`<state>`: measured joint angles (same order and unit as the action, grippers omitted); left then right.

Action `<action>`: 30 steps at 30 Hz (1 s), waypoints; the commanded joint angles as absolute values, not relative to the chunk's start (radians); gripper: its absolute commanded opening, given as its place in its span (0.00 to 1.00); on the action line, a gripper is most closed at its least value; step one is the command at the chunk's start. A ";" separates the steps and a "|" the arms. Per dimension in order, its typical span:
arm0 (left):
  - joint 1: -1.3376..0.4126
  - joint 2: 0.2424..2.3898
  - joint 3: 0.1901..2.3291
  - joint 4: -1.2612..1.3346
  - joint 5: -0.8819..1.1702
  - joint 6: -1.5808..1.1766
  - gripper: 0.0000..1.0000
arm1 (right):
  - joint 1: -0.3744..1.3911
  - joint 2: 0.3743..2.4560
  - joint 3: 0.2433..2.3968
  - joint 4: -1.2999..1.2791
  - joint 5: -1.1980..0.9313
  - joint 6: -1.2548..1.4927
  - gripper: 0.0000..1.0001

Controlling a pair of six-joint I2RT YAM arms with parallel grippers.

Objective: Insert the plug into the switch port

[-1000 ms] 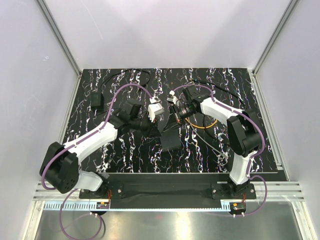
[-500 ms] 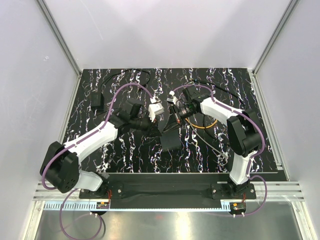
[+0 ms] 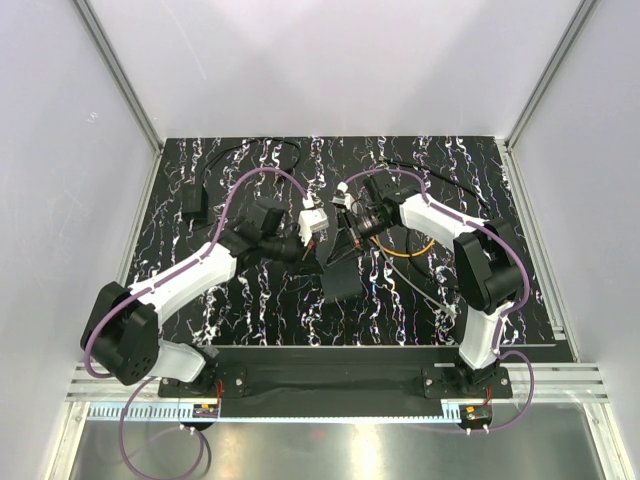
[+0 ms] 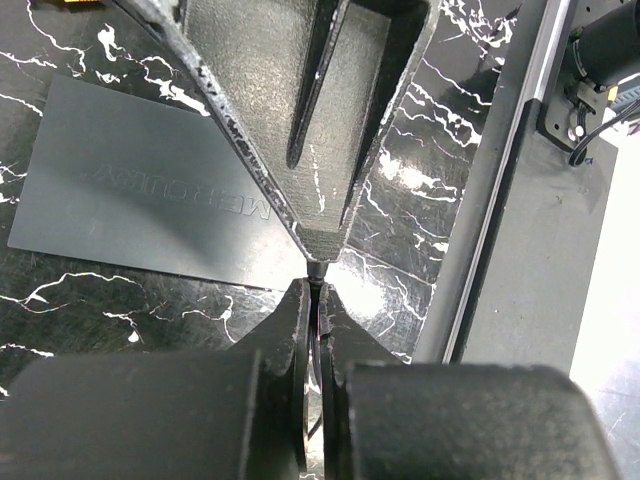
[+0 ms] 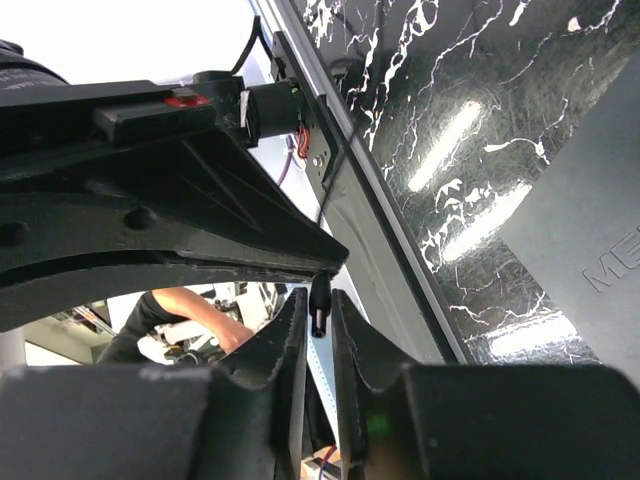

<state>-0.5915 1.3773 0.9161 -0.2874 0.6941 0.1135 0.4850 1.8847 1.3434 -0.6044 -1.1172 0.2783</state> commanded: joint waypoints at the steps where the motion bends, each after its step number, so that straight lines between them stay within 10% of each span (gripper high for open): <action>1: -0.598 1.368 0.927 -0.296 0.732 0.162 0.00 | 0.497 1.887 1.411 -0.644 -1.118 0.239 0.21; 5: -0.597 1.339 0.865 -0.345 0.692 0.218 0.00 | 0.483 1.885 1.425 -0.680 -1.040 0.224 0.55; 18: -0.598 1.486 0.891 -0.520 0.454 0.341 0.00 | 0.359 1.853 1.318 -0.723 -0.632 0.172 0.59; 30: -0.627 1.652 0.988 -0.522 0.440 0.316 0.00 | 0.357 1.950 1.276 -0.710 -0.686 0.172 0.58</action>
<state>-0.6201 1.6436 0.9382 -0.5472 0.4477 0.3214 0.3527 1.9347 1.2804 -0.7280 -0.6716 0.1795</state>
